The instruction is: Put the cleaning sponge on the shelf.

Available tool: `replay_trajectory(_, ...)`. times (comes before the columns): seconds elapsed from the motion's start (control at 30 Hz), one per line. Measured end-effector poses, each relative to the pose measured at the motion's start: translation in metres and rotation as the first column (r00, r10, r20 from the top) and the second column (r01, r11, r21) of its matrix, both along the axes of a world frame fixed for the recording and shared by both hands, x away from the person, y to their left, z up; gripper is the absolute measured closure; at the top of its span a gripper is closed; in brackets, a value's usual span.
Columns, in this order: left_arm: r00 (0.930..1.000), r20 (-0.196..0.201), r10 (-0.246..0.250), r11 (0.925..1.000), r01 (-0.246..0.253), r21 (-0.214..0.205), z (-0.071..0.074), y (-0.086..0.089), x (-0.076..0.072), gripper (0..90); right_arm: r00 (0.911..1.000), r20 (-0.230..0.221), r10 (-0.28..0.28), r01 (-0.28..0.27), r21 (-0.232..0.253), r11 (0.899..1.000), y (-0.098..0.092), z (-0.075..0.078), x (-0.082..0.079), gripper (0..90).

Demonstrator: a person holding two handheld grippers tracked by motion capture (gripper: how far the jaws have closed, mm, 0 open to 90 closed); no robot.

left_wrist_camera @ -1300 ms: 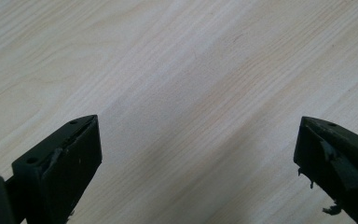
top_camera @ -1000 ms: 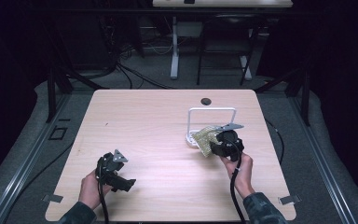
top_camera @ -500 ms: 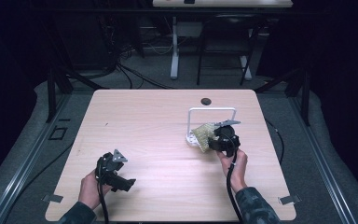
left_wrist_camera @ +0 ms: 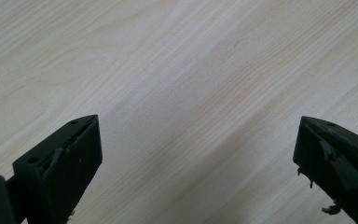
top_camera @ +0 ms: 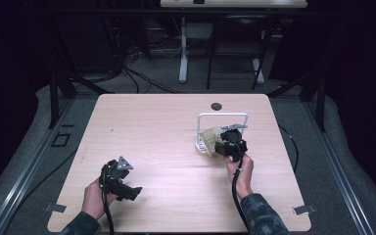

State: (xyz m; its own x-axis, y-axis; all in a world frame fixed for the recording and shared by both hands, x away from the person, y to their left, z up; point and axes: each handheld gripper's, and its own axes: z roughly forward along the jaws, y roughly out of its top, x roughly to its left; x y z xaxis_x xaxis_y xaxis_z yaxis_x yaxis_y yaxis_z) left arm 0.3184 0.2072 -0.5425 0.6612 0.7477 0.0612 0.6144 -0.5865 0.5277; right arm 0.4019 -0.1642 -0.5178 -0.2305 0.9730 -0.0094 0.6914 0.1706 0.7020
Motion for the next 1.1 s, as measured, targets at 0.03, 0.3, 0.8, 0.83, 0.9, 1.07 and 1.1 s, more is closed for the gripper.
replay_trajectory(0.03, 1.0000, 0.000, 0.000, 1.0000, 0.000, 0.000, 0.000, 0.000, 0.000, 1.2, 1.0000, -0.004, -0.003, 0.003, 0.000, 1.000, 0.000, 0.000, 0.001, 50.2)
replay_trajectory(0.3, 1.0000, -0.006, -0.008, 1.0000, 0.008, 0.004, 0.000, -0.001, 0.000, 1.2, 0.9995, -0.013, -0.029, 0.029, 0.000, 1.000, 0.001, -0.004, 0.006, 49.3)
replay_trajectory(0.8, 1.0000, -0.004, -0.009, 1.0000, 0.009, 0.000, 0.000, 0.000, -0.001, 1.2, 0.9985, -0.013, -0.053, 0.052, -0.022, 0.998, 0.006, -0.008, 0.011, 47.6)
replay_trajectory(0.83, 1.0000, -0.004, -0.009, 1.0000, 0.009, 0.000, 0.000, 0.000, -0.001, 1.2, 0.9984, -0.010, -0.056, 0.056, -0.019, 0.998, 0.006, -0.009, 0.011, 47.6)
replay_trajectory(0.9, 0.9999, -0.007, -0.014, 0.9999, 0.014, 0.003, -0.001, 0.000, 0.000, 1.2, 0.9983, -0.009, -0.057, 0.057, -0.016, 0.998, 0.006, -0.009, 0.012, 47.4)
replay_trajectory(1.07, 0.9999, -0.005, -0.014, 0.9999, 0.014, 0.006, -0.001, -0.001, 0.000, 1.2, 0.9977, -0.010, -0.067, 0.067, -0.004, 0.998, 0.007, -0.010, 0.013, 46.9)
replay_trajectory(1.1, 0.9999, -0.005, -0.014, 0.9999, 0.014, 0.005, -0.001, -0.001, -0.001, 1.2, 0.9974, -0.011, -0.071, 0.071, -0.002, 0.997, 0.008, -0.011, 0.014, 46.8)
